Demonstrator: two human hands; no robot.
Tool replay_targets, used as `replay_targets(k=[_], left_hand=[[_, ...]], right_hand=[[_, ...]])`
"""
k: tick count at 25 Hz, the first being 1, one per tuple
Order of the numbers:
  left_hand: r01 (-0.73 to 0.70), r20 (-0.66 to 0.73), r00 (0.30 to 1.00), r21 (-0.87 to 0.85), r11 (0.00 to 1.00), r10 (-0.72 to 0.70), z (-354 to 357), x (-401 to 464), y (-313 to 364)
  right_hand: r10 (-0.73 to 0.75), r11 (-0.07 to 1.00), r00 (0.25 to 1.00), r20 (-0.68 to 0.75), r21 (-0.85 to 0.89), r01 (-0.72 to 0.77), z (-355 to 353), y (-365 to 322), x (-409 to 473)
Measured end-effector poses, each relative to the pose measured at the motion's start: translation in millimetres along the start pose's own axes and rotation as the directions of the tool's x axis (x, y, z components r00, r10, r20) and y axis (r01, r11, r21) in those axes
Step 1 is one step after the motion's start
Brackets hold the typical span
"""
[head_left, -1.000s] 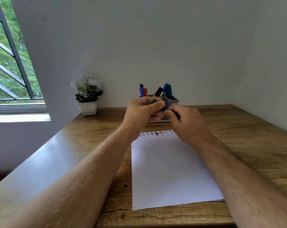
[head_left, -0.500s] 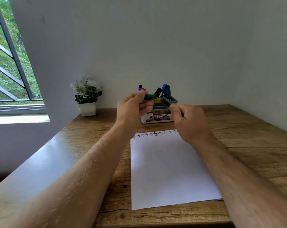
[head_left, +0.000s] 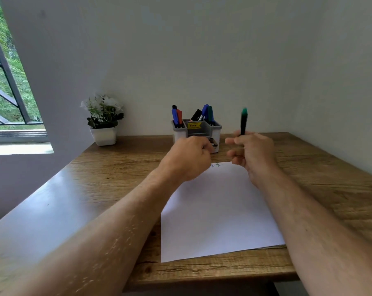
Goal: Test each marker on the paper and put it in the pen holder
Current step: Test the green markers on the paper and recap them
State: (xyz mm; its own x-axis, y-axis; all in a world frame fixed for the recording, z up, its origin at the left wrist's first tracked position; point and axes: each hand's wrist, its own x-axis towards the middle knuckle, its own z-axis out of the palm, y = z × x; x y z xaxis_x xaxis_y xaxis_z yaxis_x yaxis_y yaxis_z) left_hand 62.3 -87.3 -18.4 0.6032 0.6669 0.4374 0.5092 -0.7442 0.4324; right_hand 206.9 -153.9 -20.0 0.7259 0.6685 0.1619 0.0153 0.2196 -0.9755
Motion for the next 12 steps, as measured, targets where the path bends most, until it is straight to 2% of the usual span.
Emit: replay_targets(k=[2,4,6,9,12], left_hand=[[-0.015,0.011,1.0,0.028,0.999,0.014,5.6,-0.2,1.6],[-0.049,0.081,0.996,0.123,0.991,0.039,11.0,1.9,0.0],[-0.089,0.142,0.988,0.196,0.977,0.061,14.6,1.7,0.5],[-0.086,0.145,0.988,0.197,0.977,0.058,21.0,0.0,0.1],[-0.062,0.132,0.991,0.179,0.982,0.039,23.7,-0.9,-1.1]], right_hand=[[0.004,0.997,0.999,-0.035,-0.076,-0.006,0.1,2.1,-0.6],[0.028,0.992,0.997,-0.069,-0.125,-0.037,-0.7,4.6,2.4],[0.075,0.987,0.996,-0.041,-0.141,-0.08,-1.1,6.9,5.6],[0.153,0.971,0.988,-0.011,-0.184,-0.152,0.0,11.2,9.7],[0.14,0.933,0.99,-0.002,-0.335,-0.133,1.9,14.7,8.6]])
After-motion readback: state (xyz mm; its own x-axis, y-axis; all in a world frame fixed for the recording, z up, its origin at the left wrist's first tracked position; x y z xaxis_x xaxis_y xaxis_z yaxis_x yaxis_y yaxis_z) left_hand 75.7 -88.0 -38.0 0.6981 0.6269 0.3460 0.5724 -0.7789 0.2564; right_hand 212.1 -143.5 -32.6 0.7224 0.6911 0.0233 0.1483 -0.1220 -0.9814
